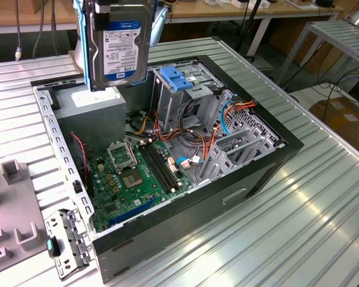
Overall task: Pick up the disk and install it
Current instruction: 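Pick up the disk, then insert the disk into the insertion slot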
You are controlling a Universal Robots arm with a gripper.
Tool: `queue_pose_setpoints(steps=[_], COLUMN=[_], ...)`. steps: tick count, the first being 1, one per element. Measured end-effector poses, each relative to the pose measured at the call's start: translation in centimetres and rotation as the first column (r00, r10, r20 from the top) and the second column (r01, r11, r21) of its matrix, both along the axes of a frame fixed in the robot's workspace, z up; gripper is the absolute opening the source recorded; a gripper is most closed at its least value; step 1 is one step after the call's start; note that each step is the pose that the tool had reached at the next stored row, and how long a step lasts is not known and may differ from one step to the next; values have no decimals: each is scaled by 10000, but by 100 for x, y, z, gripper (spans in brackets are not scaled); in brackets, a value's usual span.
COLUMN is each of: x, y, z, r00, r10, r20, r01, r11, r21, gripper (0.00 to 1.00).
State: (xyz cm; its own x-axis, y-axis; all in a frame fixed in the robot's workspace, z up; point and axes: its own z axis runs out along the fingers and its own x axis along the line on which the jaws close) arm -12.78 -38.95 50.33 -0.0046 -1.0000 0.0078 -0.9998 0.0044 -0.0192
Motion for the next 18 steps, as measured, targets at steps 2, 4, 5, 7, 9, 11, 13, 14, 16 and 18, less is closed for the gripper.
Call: queue_pose_setpoints(steps=[2,4,5,7,9,11,13,14,16,18], x=[4,5,5,5,5,5,5,5,5,5], y=[0,0,0,0,0,-4,-16,-23,-44,-74], z=[0,-1,-1,-1,-1,-1,0,0,-1,-1], r00=[10000,10000,10000,10000,10000,10000,10000,10000,10000,10000], r10=[-1,-1,-1,-1,-1,-1,0,-1,0,-1], r20=[1,1,1,1,1,1,1,1,1,1], r01=[1,1,1,1,1,1,0,1,0,1], r11=[10000,10000,10000,10000,10000,10000,10000,10000,10000,10000], r21=[1,-10,-10,-11,-12,-12,-12,-13,-12,-12], gripper=[37,37,37,37,37,37,37,37,37,37])
